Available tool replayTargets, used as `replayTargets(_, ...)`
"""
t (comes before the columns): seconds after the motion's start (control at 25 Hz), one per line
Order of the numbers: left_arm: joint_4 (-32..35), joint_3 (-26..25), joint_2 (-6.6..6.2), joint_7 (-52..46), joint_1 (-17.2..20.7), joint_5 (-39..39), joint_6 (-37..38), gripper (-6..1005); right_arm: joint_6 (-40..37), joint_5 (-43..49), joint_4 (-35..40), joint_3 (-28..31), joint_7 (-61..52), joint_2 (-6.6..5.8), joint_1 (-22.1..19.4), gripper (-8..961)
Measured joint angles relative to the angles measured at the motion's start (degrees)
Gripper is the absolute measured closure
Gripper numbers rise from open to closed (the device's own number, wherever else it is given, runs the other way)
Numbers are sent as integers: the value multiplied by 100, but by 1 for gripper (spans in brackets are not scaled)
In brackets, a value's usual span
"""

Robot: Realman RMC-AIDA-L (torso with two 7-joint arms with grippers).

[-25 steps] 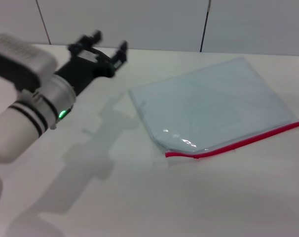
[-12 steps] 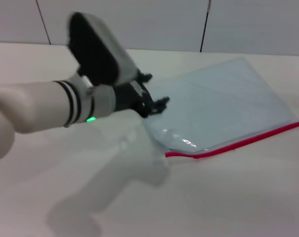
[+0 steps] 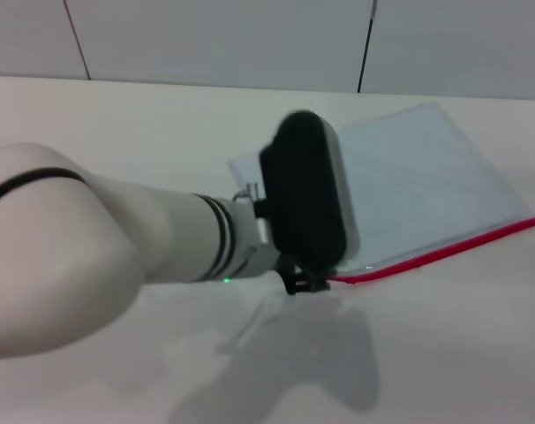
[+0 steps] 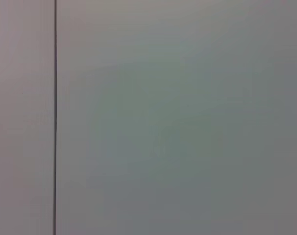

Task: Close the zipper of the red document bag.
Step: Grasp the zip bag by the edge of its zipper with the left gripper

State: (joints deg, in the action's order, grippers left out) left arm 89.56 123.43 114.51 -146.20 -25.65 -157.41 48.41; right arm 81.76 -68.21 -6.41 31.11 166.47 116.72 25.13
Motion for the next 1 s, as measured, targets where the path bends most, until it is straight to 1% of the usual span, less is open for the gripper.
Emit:
replayTargets(0.12,-24,69,117,101,13,-104,101,326,2,0,0,0,0,0,0,117)
replayTargets(0.2,-59,145,132,132,17,-131,107,332,4,0,0,0,0,0,0,119)
replayTargets(0.32,-242,234,140,179,-19,-172,88,342,8,1,0,0,0,0,0,122)
replayTargets(0.52,-556,242,164,183,-96,-187,-46,359,34,12,0,0,0,0,0,127)
replayTargets(0.72,-728,255,140,223,-57,-264,-422,376,42,12,0,0,0,-7,0,132)
replayTargets(1.0,-1125,406,152,391,-56,-271,-969,399,51,38,0,0,0,-9,0,138)
